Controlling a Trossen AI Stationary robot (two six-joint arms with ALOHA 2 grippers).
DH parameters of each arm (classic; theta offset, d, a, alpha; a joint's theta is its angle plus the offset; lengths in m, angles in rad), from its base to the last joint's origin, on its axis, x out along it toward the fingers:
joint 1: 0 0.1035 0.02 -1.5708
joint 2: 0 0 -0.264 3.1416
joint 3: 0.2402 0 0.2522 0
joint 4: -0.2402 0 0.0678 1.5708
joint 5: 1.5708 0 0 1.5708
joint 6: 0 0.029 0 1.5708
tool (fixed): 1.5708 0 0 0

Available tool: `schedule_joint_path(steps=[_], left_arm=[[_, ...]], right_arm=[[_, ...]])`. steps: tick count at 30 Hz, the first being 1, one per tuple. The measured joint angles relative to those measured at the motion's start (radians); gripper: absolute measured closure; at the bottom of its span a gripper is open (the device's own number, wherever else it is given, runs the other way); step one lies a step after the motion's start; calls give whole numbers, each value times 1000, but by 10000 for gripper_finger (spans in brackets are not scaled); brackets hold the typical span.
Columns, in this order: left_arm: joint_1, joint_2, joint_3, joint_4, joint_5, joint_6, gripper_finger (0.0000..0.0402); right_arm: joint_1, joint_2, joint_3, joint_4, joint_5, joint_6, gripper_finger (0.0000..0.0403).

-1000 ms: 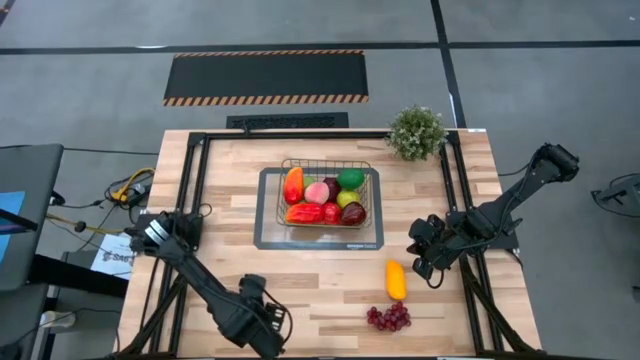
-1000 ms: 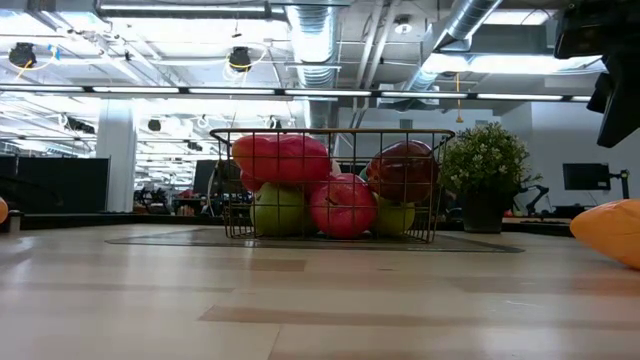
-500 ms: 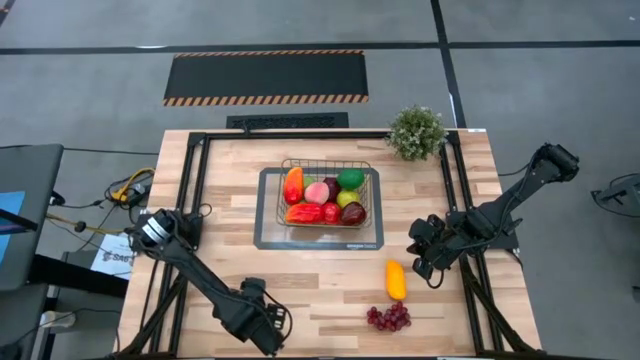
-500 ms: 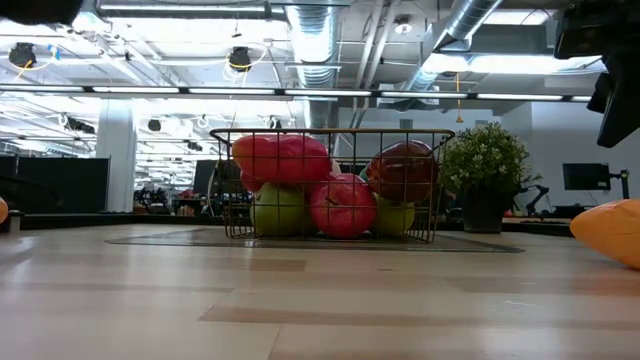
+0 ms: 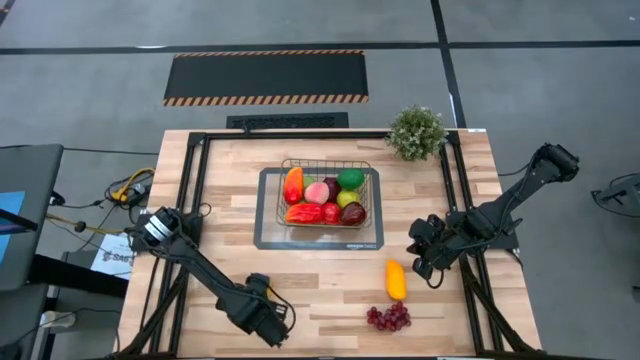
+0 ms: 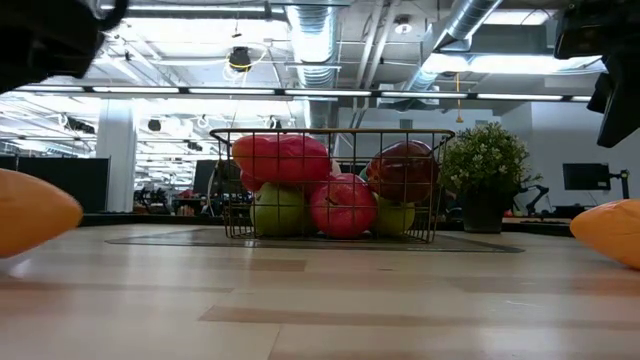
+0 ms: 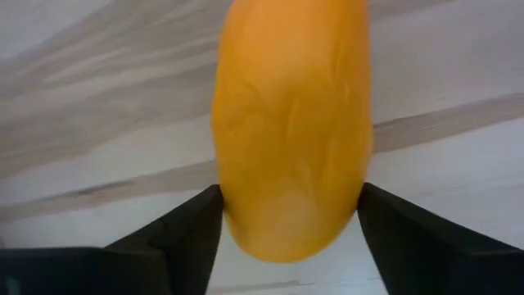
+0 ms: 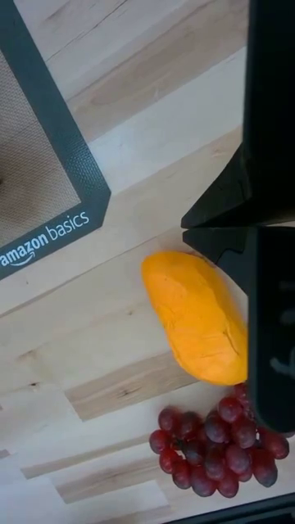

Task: Build produce basket
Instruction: Put the left yellow mango into the bin

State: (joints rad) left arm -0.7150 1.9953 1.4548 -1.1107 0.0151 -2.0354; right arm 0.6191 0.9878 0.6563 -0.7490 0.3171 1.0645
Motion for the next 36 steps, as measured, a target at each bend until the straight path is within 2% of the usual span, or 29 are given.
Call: schedule_joint_path(steps=[5,9,16,25,30,36], left_arm=[[44,0,0,4,3,100,207],[91,0,13,29,-1,191,233],[219,0,153,11,-110,393,223],[470,0,381,1,-343,661,220],[577,-1,466,11,-508,701,220],[628,-1,502,80,-483,757,220]], right_arm=[[0,0,0,0,7,0,396],[0,0,0,0,7,0,396],[0,0,0,0,7,0,396],[0,0,0,1,7,3,396],[0,0,0,1,7,34,396],[0,0,0,1,7,61,396]])
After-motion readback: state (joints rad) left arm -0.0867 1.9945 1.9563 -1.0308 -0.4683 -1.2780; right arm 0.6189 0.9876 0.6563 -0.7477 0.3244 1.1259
